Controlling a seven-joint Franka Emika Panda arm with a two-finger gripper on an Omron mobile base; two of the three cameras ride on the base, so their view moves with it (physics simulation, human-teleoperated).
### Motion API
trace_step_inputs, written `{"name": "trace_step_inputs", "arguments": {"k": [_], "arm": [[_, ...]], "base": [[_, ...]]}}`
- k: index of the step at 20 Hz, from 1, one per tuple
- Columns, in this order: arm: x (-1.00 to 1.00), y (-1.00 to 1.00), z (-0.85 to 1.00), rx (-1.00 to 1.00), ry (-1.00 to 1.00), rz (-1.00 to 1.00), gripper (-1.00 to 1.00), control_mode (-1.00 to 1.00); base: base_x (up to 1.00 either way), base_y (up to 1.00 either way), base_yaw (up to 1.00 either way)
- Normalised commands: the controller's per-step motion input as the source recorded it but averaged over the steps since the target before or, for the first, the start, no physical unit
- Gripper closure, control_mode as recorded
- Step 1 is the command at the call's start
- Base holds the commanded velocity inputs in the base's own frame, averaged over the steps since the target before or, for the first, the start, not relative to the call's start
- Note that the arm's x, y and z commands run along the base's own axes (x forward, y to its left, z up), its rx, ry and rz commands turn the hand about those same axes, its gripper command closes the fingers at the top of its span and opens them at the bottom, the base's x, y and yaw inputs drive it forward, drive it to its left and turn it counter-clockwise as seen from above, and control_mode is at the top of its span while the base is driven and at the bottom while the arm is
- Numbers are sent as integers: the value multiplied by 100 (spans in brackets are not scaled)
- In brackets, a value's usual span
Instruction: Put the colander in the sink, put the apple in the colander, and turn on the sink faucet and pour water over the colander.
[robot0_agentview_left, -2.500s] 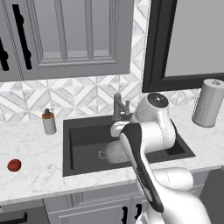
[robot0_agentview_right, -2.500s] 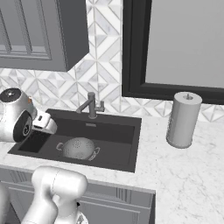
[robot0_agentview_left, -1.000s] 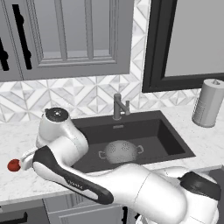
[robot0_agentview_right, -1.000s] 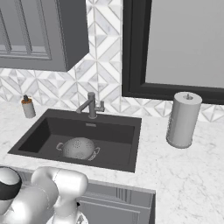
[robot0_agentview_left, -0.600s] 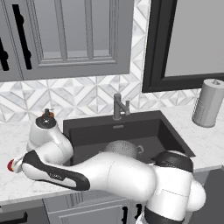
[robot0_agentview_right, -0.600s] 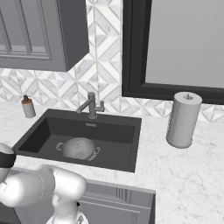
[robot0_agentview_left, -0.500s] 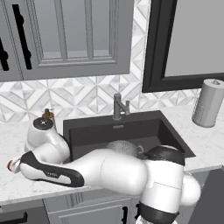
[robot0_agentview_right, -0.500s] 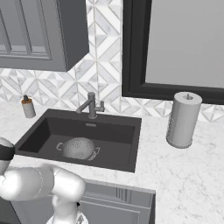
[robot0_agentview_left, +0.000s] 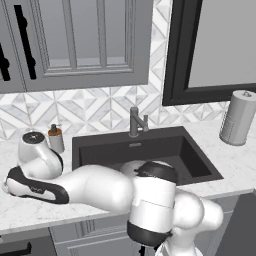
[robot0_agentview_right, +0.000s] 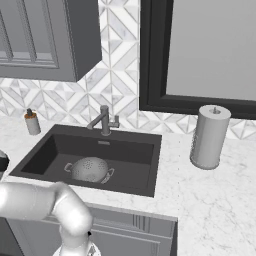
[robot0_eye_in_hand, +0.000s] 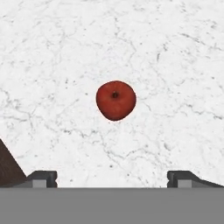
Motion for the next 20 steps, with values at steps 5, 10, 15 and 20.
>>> {"name": "trace_step_inputs", "arguments": {"k": [5,10,15,20], "arm": [[28,30,-12,-4,6,0,-100,-100],[27,31,-31,-5,2,0,-100,-100],[22,28,-41,-4,2,0,-100,-100],[13,8,-31,0,3,0,-100,-100]], "base": [[0,0,0],[0,0,0],[0,0,0],[0,0,0]]}}
